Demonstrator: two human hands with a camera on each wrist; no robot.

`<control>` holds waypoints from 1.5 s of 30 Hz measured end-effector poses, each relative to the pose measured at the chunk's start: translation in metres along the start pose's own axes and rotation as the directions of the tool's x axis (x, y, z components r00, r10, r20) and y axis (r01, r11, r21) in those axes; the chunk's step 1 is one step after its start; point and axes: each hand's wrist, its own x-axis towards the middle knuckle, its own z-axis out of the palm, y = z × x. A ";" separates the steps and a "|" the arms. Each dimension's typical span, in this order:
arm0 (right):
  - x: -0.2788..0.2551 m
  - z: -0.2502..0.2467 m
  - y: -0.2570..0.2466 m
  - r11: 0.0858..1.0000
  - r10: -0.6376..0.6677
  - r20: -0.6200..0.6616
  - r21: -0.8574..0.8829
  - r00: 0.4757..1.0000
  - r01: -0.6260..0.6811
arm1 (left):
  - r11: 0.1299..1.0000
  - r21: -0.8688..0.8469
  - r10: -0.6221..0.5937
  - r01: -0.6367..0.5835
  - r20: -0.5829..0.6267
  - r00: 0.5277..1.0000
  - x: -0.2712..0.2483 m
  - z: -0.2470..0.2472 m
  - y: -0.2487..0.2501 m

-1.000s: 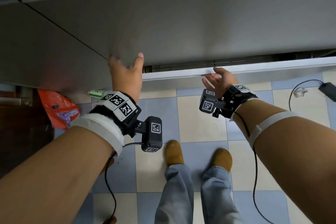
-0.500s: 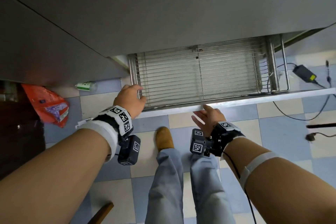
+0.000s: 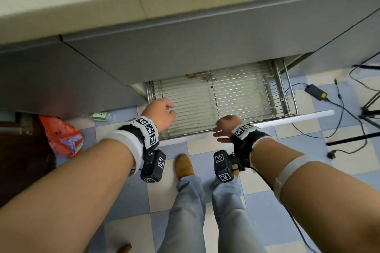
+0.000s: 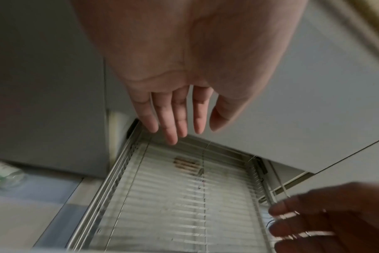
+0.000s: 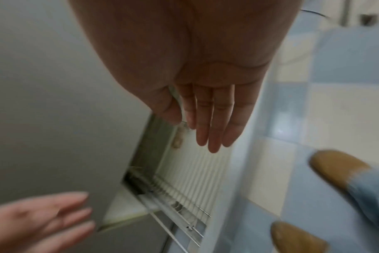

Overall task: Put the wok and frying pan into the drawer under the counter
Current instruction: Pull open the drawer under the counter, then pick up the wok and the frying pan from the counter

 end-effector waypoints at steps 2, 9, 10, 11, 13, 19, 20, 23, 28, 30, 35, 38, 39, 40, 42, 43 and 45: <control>-0.038 -0.001 -0.035 0.955 -0.190 -0.010 -0.234 0.982 0.183 | 0.999 -0.019 0.046 -0.046 -0.004 0.999 -0.019 -0.029 0.031; -0.213 -0.032 -0.170 0.491 -0.688 -0.041 -0.761 0.724 0.423 | 0.925 0.106 0.377 -0.365 -0.127 0.918 -0.097 -0.175 0.170; -0.234 -0.039 -0.184 0.462 -0.731 -0.051 -0.771 0.680 0.439 | 0.915 0.110 0.401 -0.387 -0.166 0.901 -0.105 -0.193 0.185; -0.256 -0.047 -0.196 0.433 -0.771 -0.062 -0.780 0.633 0.451 | 0.905 0.115 0.425 -0.410 -0.201 0.882 -0.112 -0.210 0.199; -0.287 -0.066 -0.214 0.406 -0.826 -0.113 -0.800 0.553 0.442 | 0.887 0.143 0.462 -0.439 -0.241 0.854 -0.124 -0.236 0.221; -0.288 -0.129 -0.243 0.675 -0.697 -0.502 -0.700 0.512 0.234 | 0.863 0.233 0.501 -0.448 -0.276 0.820 -0.125 -0.262 0.257; -0.282 -0.136 -0.246 0.725 -0.642 -0.532 -0.656 0.551 0.211 | 0.863 0.245 0.498 -0.441 -0.274 0.822 -0.119 -0.261 0.258; -0.248 -0.154 -0.262 0.881 -0.444 -0.499 -0.392 0.745 0.263 | 0.878 0.255 0.466 -0.404 -0.269 0.843 -0.103 -0.256 0.265; -0.236 -0.151 -0.267 0.872 -0.418 -0.323 0.119 0.849 0.474 | 0.903 0.231 0.420 -0.363 -0.284 0.862 -0.093 -0.261 0.253; -0.196 -0.171 -0.295 0.884 -0.433 -0.230 0.081 0.871 0.461 | 0.946 0.210 0.306 -0.247 -0.330 0.893 -0.067 -0.255 0.277; -0.156 -0.174 -0.292 0.871 -0.477 -0.342 -0.060 0.809 0.488 | 0.955 0.195 0.280 -0.224 -0.338 0.898 -0.070 -0.265 0.276; -0.206 -0.164 -0.315 0.824 -0.560 -0.339 -0.135 0.756 0.550 | 0.967 0.162 0.248 -0.196 -0.430 0.868 -0.080 -0.301 0.270; -0.218 -0.160 -0.324 0.802 -0.591 -0.337 -0.157 0.732 0.576 | 0.973 0.144 0.226 -0.178 -0.472 0.852 -0.087 -0.313 0.266; -0.231 -0.154 -0.335 0.785 -0.616 -0.320 -0.178 0.719 0.593 | 0.981 0.110 0.196 -0.163 -0.506 0.840 -0.094 -0.325 0.257; -0.253 -0.139 -0.354 0.739 -0.673 -0.281 -0.213 0.685 0.639 | 0.991 0.057 0.134 -0.124 -0.583 0.801 -0.109 -0.345 0.235; -0.263 -0.129 -0.365 0.716 -0.698 -0.250 -0.221 0.671 0.662 | 0.995 0.033 0.098 -0.098 -0.613 0.784 -0.117 -0.353 0.220; -0.283 -0.107 -0.381 0.682 -0.732 -0.194 -0.222 0.653 0.697 | 0.999 -0.009 0.023 -0.038 -0.654 0.756 -0.133 -0.368 0.187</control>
